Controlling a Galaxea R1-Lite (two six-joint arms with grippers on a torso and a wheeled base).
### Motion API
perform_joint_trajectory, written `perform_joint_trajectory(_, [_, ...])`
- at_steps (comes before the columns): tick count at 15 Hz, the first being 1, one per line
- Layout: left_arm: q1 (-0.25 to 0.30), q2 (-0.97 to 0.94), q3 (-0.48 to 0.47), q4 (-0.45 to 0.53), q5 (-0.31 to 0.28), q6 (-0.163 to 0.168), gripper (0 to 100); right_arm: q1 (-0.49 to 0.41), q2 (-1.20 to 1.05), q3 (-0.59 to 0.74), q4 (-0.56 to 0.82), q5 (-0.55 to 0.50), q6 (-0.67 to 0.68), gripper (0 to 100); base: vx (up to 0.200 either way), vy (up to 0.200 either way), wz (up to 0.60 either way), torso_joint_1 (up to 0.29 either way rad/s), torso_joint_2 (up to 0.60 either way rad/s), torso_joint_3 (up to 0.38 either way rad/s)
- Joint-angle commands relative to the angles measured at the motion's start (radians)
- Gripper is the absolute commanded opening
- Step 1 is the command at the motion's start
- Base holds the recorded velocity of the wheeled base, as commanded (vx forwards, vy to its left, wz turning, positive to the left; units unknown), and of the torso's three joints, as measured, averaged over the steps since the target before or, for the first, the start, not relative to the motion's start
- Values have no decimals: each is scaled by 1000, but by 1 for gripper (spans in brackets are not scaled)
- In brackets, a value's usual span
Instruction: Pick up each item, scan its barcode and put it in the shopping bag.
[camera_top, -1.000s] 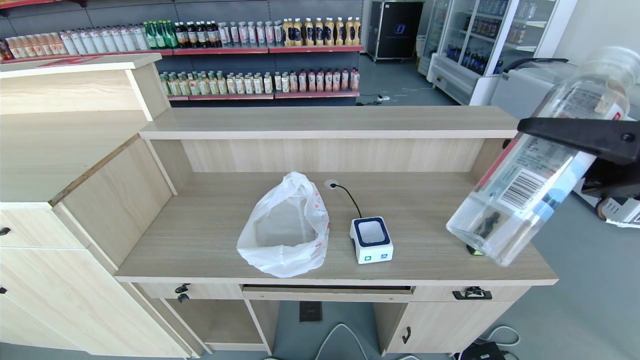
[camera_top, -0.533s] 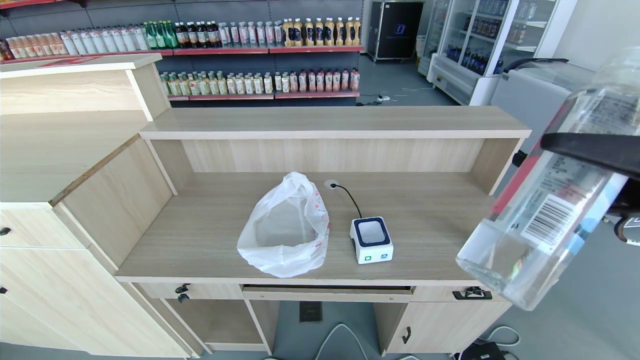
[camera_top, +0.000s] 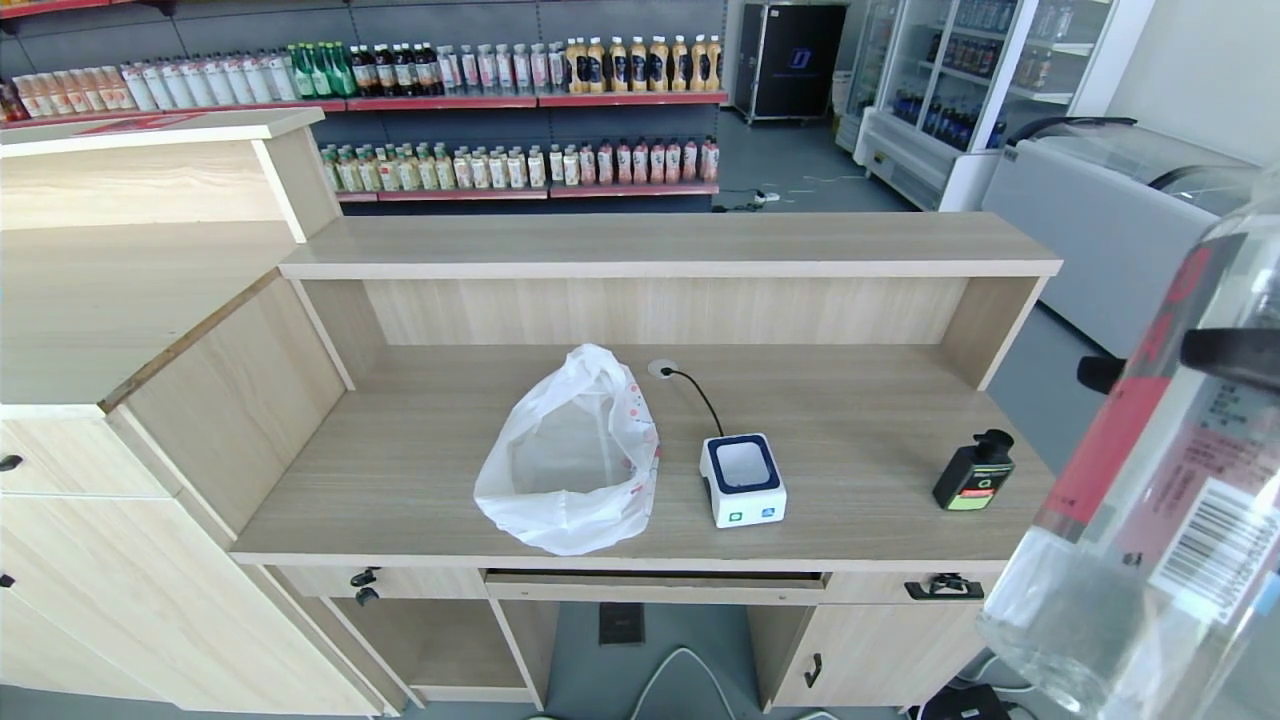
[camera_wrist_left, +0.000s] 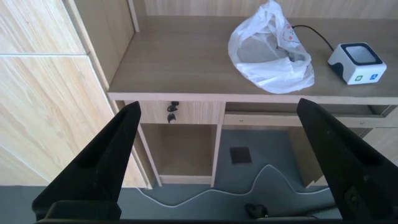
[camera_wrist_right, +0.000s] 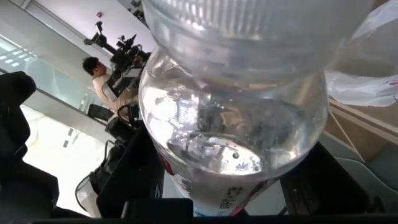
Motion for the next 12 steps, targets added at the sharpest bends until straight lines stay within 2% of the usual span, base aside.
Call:
perform_joint_trajectory(1, [0,2,0,0,0,1,100,3,-17,3,0,0,0,0,0,0,0,0,0,0])
perform_joint_trajectory(7, [0,2,0,0,0,1,100,-3,-71,18,74,20,-3,0,0,0,0,0,0,0])
perform_joint_trajectory(12, [0,2,0,0,0,1,100,-16,-63,23,71,19,-3,0,0,0,0,0,0,0])
